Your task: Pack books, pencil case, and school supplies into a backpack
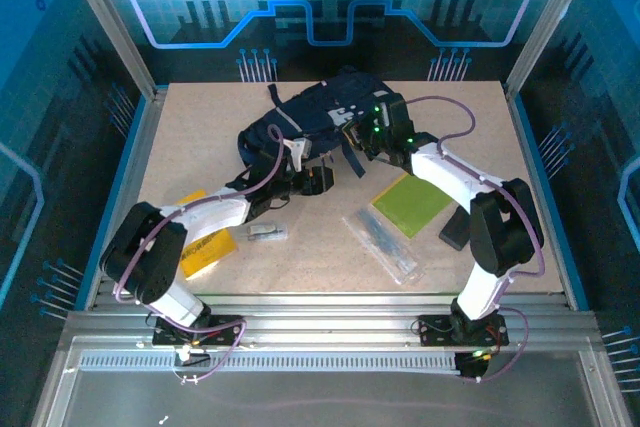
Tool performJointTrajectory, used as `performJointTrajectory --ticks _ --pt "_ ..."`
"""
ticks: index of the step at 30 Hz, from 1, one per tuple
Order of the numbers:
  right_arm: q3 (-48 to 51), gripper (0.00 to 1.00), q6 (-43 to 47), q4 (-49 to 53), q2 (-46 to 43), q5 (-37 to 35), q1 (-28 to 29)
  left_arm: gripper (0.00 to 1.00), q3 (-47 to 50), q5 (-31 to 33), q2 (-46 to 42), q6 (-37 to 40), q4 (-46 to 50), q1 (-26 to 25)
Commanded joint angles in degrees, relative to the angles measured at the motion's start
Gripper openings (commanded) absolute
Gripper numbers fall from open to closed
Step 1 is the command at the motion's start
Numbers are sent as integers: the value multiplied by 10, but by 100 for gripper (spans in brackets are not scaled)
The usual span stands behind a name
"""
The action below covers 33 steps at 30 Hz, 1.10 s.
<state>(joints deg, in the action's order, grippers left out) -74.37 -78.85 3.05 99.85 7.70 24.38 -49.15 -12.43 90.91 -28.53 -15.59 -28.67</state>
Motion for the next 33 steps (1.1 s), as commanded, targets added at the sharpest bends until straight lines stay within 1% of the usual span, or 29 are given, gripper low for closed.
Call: performJointTrajectory --ticks 1,6,11,14,18,21,24,25,28,29,31,33 --pt "-22 0 1 -33 -34 38 8 64 -23 -14 13 8 -63 24" --pt "-24 0 2 -37 -36 49 8 63 -36 -26 28 17 -77 36" --pt "-21 0 -4 -45 -36 55 7 59 -57 -61 45 22 -100 39" --pt "-19 0 -9 -53 -35 62 7 55 -67 -67 59 22 -109 39" --pt "-19 0 -14 -59 -34 73 7 52 -72 -65 76 20 -128 41" --pt "-17 0 -14 -58 -38 73 5 47 -76 -63 83 23 -136 42" --pt "-12 0 -13 -57 -42 72 0 47 -76 -46 80 35 -132 42" --pt "-10 0 -13 -58 -44 72 -1 45 -72 -39 76 40 -131 43" --pt "-5 0 -11 -59 -47 69 -5 35 -66 -32 69 43 -131 50" --pt "-4 0 -10 -58 -48 68 -6 35 -64 -32 66 43 -127 53" --pt "-3 0 -10 -59 -47 68 -8 35 -60 -29 60 45 -119 55" --pt "0 0 -10 -60 -46 68 -10 39 -55 -25 54 51 -108 55"
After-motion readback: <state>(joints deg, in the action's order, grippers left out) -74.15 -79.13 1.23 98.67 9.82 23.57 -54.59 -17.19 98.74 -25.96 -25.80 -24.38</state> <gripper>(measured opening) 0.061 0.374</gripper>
